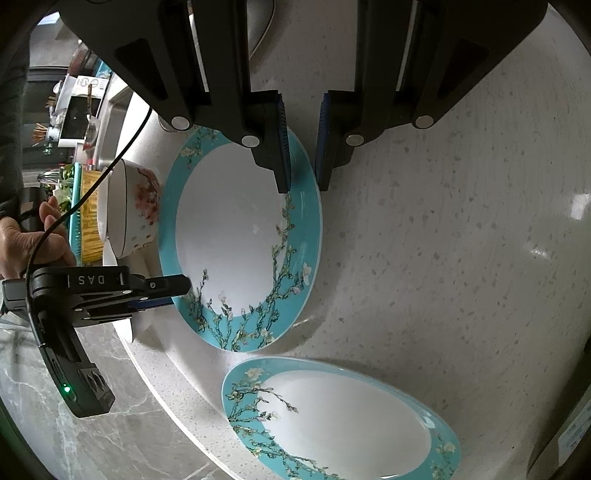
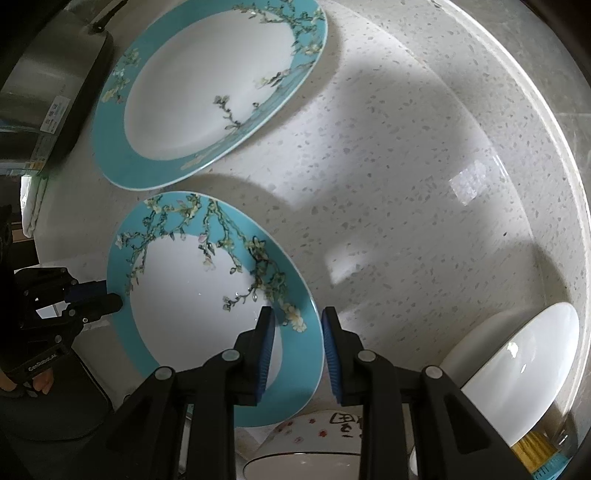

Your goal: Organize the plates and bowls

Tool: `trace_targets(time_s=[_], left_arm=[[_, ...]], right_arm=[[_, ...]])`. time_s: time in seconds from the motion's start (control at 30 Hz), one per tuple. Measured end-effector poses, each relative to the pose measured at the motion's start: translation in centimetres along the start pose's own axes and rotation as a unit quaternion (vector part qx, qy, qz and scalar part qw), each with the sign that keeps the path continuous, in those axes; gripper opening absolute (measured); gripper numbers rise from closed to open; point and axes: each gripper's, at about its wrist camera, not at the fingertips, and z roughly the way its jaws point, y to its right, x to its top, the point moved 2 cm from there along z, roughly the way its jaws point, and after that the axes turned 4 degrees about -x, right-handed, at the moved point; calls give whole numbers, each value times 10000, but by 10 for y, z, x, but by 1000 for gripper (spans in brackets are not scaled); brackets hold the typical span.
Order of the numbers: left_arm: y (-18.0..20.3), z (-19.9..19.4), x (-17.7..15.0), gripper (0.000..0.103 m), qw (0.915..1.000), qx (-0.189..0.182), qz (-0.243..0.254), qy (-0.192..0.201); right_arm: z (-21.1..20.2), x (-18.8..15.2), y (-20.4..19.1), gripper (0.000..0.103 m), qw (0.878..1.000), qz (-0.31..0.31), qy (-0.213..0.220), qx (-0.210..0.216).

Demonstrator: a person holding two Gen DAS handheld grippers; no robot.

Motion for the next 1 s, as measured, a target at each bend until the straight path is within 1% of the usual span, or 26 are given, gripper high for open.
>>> trace_targets(time_s=[0.23,0.43,0.63,0.8,1.0], left_arm=[[0,-8,-3,11,10000,-47,-76,0],[1,-19,-1,11,10000,-61,-33,36],[-1,-31,-3,11,9999,-63,28,81],[-2,-35,-11,11,9999,-84,64,84],[-9,-32,-12,11,9999,-44,98,68]], right_arm=[[-1,5,1,29,10000,-23,-9,-16],[-1,8,-2,29,9999,-30,-48,-104],[-4,4,-13,29,9998,-40,-36,-191],[-5,1,-18,28,9997,-32,-45,-237],[-3,9,-11,24,9998,186,53,-98]])
